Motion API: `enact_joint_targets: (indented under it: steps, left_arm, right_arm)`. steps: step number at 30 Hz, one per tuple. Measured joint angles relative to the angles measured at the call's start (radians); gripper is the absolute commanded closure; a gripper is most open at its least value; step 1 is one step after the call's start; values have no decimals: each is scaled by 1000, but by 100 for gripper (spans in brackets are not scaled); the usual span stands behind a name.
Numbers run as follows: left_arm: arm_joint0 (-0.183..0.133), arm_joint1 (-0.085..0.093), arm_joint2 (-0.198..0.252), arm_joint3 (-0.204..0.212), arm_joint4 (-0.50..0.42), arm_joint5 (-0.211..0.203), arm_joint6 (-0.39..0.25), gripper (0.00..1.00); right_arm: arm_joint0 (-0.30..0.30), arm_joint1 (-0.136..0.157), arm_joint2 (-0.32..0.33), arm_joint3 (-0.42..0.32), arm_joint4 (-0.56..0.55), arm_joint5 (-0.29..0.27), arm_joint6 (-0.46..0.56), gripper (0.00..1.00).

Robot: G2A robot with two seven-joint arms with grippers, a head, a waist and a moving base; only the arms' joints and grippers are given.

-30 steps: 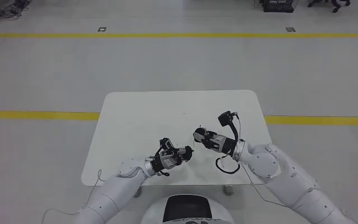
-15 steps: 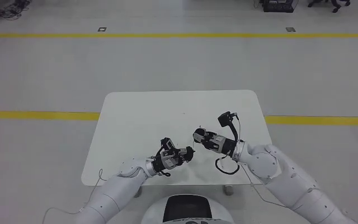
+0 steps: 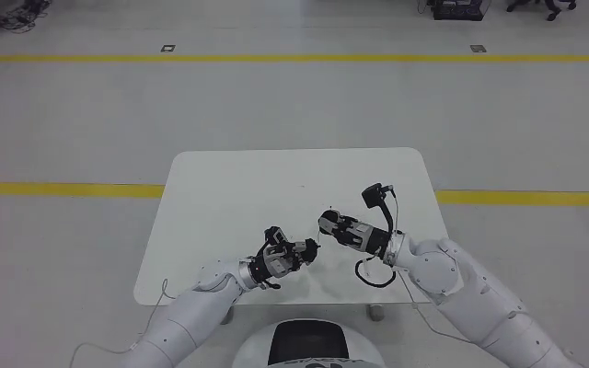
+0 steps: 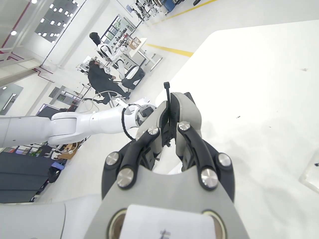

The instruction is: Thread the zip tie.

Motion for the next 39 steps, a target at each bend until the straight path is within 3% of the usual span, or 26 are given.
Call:
enact_joint_targets:
  steps: [20, 39]
  left_arm:
    - [-5, -2, 3, 8, -28, 22, -37, 100]
    - [-5, -4, 3, 13, -46, 18, -41, 100]
  right_arm:
    - [-10, 2, 8, -16, 12, 0, 16, 100]
    - [-9, 4, 5, -17, 6, 0, 16, 100]
